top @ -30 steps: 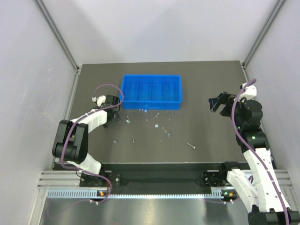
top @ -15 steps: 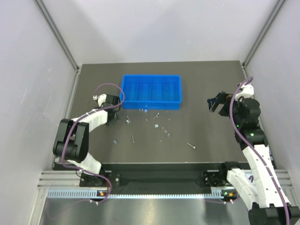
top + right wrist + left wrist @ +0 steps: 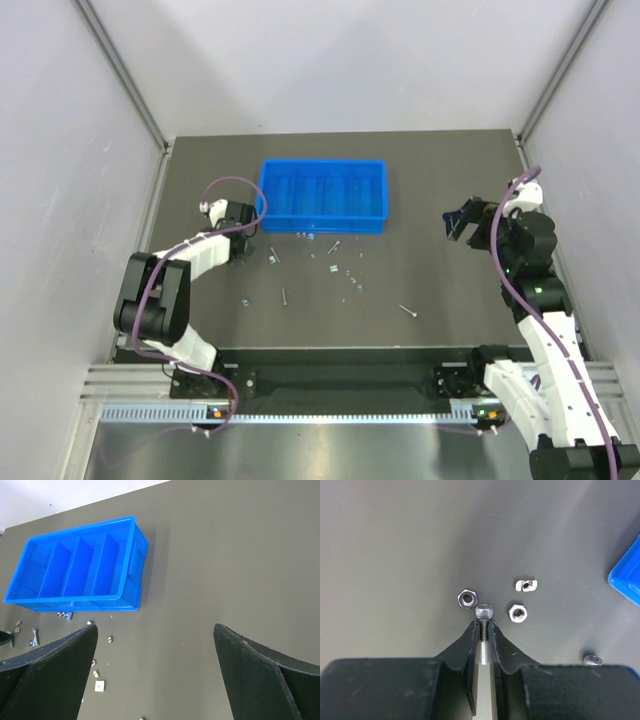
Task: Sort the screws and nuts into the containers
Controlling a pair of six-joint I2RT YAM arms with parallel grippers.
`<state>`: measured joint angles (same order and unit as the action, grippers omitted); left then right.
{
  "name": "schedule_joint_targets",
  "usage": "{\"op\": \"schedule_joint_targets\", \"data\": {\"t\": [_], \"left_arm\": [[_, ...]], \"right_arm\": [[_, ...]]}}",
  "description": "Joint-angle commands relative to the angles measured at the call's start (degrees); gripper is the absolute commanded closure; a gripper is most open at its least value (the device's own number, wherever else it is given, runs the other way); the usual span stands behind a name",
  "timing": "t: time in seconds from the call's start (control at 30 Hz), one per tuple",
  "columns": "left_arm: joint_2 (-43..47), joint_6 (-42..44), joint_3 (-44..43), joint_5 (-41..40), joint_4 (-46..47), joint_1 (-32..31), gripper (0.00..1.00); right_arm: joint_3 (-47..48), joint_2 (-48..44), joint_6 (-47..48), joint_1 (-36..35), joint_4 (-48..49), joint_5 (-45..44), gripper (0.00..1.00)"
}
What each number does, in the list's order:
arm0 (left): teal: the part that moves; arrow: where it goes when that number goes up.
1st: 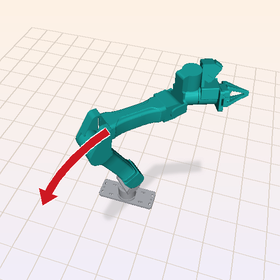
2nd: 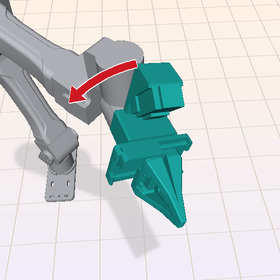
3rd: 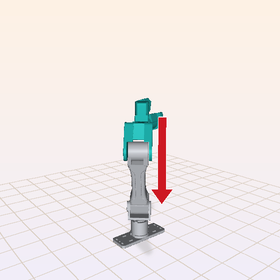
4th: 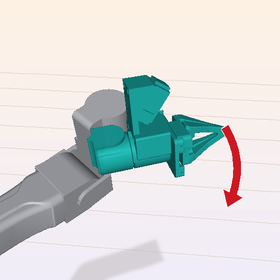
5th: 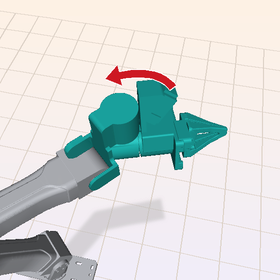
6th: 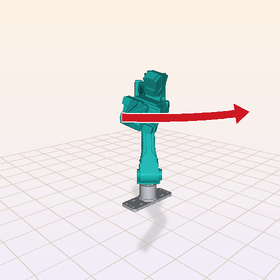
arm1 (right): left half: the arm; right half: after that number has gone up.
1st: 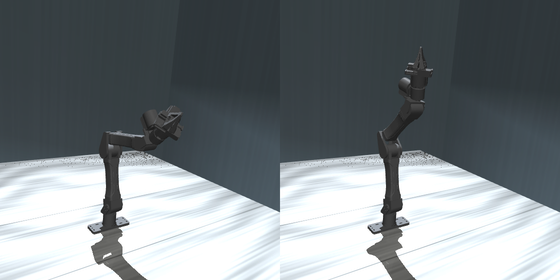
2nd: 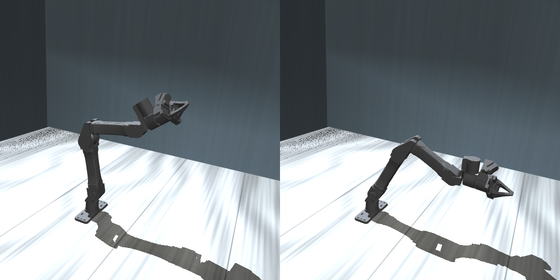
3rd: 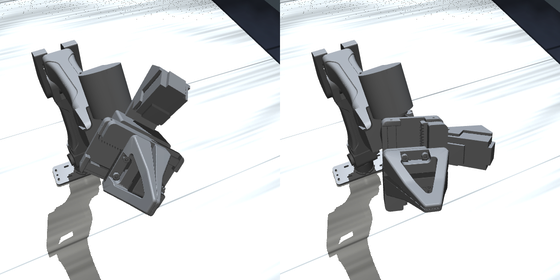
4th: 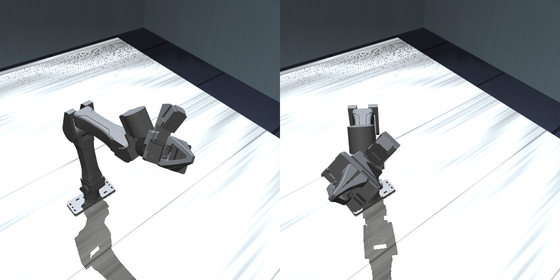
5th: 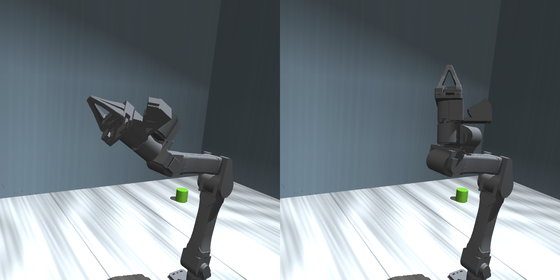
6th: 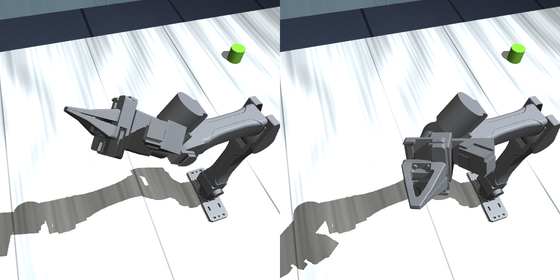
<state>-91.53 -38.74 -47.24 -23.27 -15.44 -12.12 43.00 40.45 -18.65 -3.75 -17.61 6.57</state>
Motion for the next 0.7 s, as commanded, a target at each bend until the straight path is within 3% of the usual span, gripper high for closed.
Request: {"op": "schedule_joint_targets", "data": {"t": [0.0,0.1,0.37,0.53,0.67], "left_arm": [[0.03,0.42,1.98,2.09,-0.91,0.08,0.93],[1.35,0.77,2.42,1.65,-0.47,0.08,1.0],[12.05,1.21,0.32,2.0,-3.36,-0.62,0.99],[16.2,3.93,-7.5,1.91,-5.65,-4.22,0.99],[14.11,10.42,-14.79,7.0,-2.85,-5.72,0.98]], "right_arm": [[0.5,-0.28,-0.24,-0.82,0.73,-0.5,0.0],[0.85,-0.02,-0.24,-0.91,0.29,-0.85,0.0],[1.47,1.04,-1.38,-0.82,-0.85,-2.61,0.0],[1.82,1.56,-1.91,-0.82,-0.5,-3.14,0.01],[1.73,1.92,-2.53,-0.91,-0.32,-4.19,0.0]]}}
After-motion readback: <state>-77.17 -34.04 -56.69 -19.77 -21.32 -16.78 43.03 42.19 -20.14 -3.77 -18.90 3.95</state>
